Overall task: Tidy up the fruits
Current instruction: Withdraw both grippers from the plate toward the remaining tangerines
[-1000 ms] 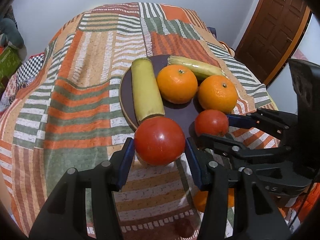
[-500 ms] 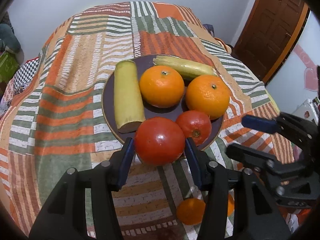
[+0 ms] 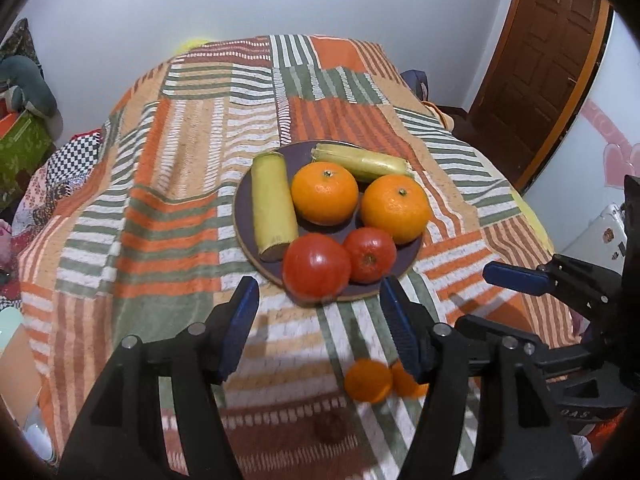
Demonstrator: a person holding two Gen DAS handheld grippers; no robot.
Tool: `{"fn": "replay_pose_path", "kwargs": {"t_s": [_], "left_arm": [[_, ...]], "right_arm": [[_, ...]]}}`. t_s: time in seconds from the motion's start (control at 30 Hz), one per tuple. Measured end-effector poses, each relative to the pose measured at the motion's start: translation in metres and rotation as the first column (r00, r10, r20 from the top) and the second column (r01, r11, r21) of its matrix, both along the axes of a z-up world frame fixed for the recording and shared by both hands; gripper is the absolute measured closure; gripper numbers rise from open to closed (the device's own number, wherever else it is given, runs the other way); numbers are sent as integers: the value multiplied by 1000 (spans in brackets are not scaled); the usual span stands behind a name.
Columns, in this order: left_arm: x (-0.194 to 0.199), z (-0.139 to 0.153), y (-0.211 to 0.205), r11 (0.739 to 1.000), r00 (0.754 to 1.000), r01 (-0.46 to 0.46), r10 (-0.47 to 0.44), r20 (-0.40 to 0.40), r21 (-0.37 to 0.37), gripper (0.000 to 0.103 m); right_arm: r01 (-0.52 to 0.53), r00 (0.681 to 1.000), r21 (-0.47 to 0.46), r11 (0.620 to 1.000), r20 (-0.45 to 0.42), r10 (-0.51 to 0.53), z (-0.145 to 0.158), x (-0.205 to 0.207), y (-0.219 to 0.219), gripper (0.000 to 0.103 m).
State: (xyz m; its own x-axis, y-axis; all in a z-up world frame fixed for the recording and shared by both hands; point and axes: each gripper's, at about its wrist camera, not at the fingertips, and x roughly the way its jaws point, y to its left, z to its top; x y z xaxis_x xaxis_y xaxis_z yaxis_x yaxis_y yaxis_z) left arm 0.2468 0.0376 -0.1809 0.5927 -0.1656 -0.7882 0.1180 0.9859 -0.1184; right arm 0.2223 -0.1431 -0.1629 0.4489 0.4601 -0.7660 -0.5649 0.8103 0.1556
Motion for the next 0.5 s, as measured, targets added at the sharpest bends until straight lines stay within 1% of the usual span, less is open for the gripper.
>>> {"fn": "replay_pose_path", "kwargs": {"t_s": [0.17,0.33,0.47,0.5], "left_arm": [[-30,2,5,1000,1000,0,0,1,6,40],[-54,-8,10,1000,1000,5,-5,-21,1,40],[-67,-18,14,1000,999,1,-2,-41,-11,41],[-69,-20,15,1000,999,0,-1,-43,-16,42]], "right_arm": [[-6,1000,7,1000,0,6,2,-17,2,51],[-17,1000,1,1000,-23,17,-8,-32,7,51],[-24,998,3,1000,-62,25,-19,-40,15,51],[-30,997,2,1000,-74,30,-23,-40,18,51]]}}
